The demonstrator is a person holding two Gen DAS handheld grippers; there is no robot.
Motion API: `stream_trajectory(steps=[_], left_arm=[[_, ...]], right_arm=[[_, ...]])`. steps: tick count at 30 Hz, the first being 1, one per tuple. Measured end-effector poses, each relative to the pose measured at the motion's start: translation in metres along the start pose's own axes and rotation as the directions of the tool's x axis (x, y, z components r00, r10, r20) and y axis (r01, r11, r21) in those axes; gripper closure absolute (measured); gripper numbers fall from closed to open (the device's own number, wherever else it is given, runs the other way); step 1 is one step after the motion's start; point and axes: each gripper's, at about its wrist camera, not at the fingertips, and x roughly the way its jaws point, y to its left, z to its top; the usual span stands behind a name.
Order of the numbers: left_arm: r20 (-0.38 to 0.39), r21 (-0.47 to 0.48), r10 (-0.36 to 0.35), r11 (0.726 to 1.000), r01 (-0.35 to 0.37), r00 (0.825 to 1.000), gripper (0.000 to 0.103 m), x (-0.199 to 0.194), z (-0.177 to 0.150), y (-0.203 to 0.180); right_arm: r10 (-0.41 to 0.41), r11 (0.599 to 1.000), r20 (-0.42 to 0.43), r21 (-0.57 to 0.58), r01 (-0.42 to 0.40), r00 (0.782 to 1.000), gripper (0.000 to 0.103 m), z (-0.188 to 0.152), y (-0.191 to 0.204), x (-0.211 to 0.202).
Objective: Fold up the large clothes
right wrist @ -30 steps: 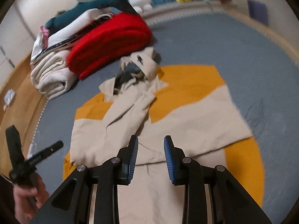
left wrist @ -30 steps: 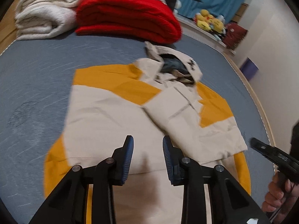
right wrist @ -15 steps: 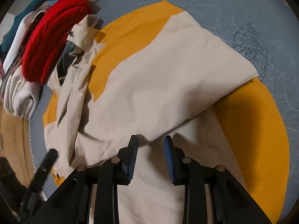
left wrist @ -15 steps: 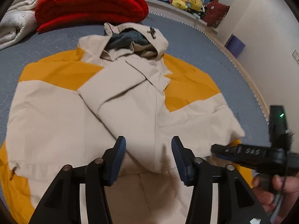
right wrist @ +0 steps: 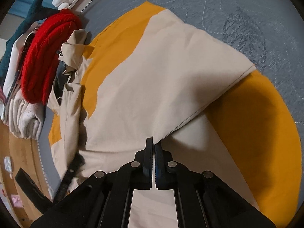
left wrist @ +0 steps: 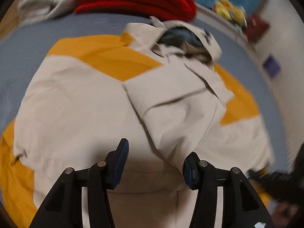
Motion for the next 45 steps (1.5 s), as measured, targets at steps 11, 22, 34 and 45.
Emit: stream_trajectory(steps=[11,22,34,45], left_arm=[[-0.018,-0.213,-0.064,0.975,0.059,0.998,0.054,-0.020,0.005,0.064],[-0.002,-0.240,-0.047,0.970,0.045,0.999,0.057,-0.036,0.009,0.093],[0.073,-0.253,0.007,0.968,0.012,0.997,0.091,-0.064,0.028,0.133],[0.136,-0.189,0.311,0.940,-0.283,0.941,0.081,-0.088,0.032,0.132]], right_arm=[[-0.023,1.000,0.000,-0.014,0.023,1.000,0.102,-0.002,0.007,0.007],[-0.085,0.994,0.045,-0.070,0.088,0.995,0.098,-0.005,0.018,0.003],[-0.184,0.975,0.097,-0.108,0.194,0.978,0.075,-0.027,0.035,-0.019],[-0.057,0.936,0.229,-0.326,0.132,0.972,0.075,-0.035,0.078,-0.043]])
